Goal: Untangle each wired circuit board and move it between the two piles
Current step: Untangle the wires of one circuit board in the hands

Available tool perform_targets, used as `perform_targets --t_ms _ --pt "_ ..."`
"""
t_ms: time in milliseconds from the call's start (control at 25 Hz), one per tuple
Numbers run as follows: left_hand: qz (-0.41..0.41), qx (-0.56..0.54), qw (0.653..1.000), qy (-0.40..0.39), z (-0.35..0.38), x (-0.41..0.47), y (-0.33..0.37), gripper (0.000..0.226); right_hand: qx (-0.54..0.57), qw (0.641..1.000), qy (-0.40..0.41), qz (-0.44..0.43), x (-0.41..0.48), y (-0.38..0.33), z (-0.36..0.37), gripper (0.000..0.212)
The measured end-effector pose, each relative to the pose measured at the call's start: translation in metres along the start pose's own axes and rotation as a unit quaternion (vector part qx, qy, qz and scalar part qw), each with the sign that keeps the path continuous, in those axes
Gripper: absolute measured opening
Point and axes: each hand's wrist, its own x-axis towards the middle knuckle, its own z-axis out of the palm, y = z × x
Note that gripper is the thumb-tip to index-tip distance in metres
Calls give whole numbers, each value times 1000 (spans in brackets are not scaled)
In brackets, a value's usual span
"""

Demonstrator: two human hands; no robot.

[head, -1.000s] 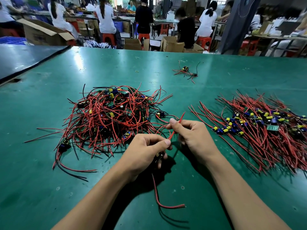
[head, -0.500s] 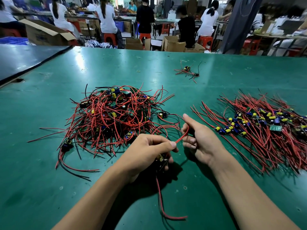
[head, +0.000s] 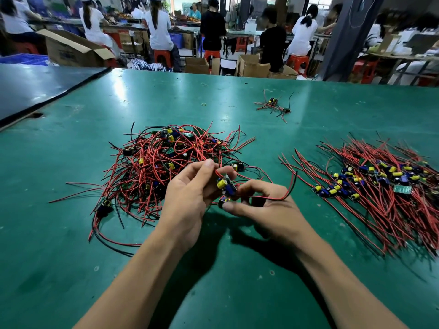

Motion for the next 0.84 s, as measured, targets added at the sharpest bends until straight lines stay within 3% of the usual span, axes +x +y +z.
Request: perform_targets --t_ms 160,320,400,480,560,640,760,840 --pt "-7 -15 1000 25 -2 0 0 9 203 978 31 40 5 -13 6 32" --pt "-73 -69 992 -78 -8 -2 1 12 420 898 57 119 11 -20 -7 27" --pt "-120 -82 982 -122 -8 -4 -1 24 495 856 28 146 12 -22 -13 32" --pt "-174 -98 969 -149 -9 -3 -5 25 523 836 -17 164 12 -22 -19 37" --pt "-228 -85 956 -166 -8 -4 -6 19 504 844 -66 171 10 -23 -22 39" --pt "-260 -29 944 -200 -6 -6 -8 28 437 875 -100 182 7 -23 -23 40" --pt "-235 58 938 -250 -4 -9 -16 17 340 916 -114 178 6 -19 -23 38" --pt "-206 60 954 -210 -2 -8 -19 7 307 930 -123 160 7 -14 -23 39"
